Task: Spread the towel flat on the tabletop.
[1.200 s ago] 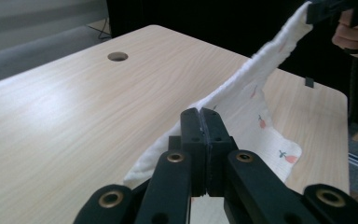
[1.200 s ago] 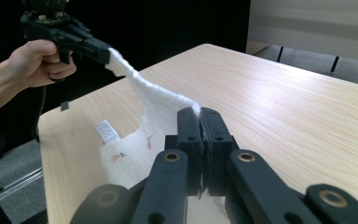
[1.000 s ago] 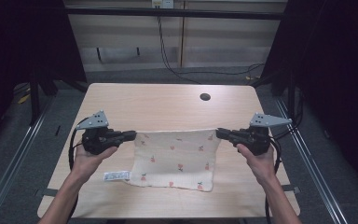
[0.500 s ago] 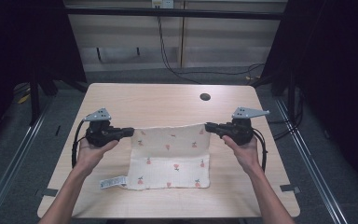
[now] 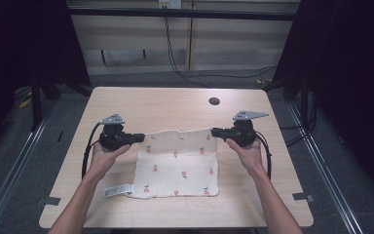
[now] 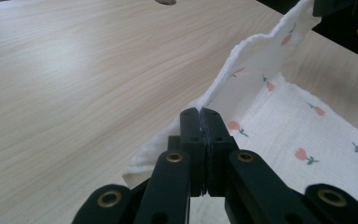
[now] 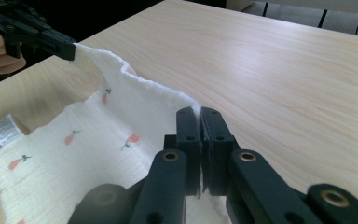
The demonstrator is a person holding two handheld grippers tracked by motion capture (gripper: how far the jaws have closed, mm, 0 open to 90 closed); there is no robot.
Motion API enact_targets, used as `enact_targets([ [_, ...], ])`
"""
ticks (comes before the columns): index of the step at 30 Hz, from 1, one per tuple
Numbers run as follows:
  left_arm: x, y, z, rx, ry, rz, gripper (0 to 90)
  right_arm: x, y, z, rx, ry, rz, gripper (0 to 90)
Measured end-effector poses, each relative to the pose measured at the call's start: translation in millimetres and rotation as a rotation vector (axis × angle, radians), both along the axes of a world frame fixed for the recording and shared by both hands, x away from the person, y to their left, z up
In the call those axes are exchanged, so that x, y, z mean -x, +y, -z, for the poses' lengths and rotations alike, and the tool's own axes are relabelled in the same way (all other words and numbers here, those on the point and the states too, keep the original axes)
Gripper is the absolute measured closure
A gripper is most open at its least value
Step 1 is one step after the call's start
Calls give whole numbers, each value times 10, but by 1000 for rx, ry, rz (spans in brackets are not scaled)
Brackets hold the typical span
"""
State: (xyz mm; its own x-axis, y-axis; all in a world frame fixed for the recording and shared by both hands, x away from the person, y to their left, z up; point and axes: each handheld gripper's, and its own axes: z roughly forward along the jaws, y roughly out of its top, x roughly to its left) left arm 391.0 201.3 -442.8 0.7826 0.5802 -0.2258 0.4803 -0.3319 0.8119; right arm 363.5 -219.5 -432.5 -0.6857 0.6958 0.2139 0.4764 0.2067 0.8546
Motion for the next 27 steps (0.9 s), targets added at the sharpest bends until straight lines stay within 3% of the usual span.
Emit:
enact_targets([
  [5,-81,12,64,21,22,-25,873,-95,3,99,-4,14,26,860],
  [7,-109,12,101,15,32,-33,845,-112,5,118,1,17,29,811],
  [9,-115,20,128,7,40,-53,738,-112,0,154,21,30,39,769],
  [17,11,107,82,-22,37,-50,602,-22,-80,141,41,31,72,641],
  [18,76,133,45,-41,26,-38,602,40,-96,100,50,27,68,616],
  [21,159,178,13,-36,17,-23,604,129,-96,76,59,33,48,606],
  [22,257,210,20,-37,20,-12,619,281,-65,96,75,32,21,587],
  [24,310,214,45,-54,17,-14,625,336,-50,117,81,40,1,588],
  [25,334,215,60,-70,24,-6,628,425,-13,161,108,46,-17,590],
  [26,401,229,111,-52,37,7,630,523,36,235,143,65,-50,595],
  [27,401,229,111,-52,37,7,632,523,36,235,143,65,-50,595],
])
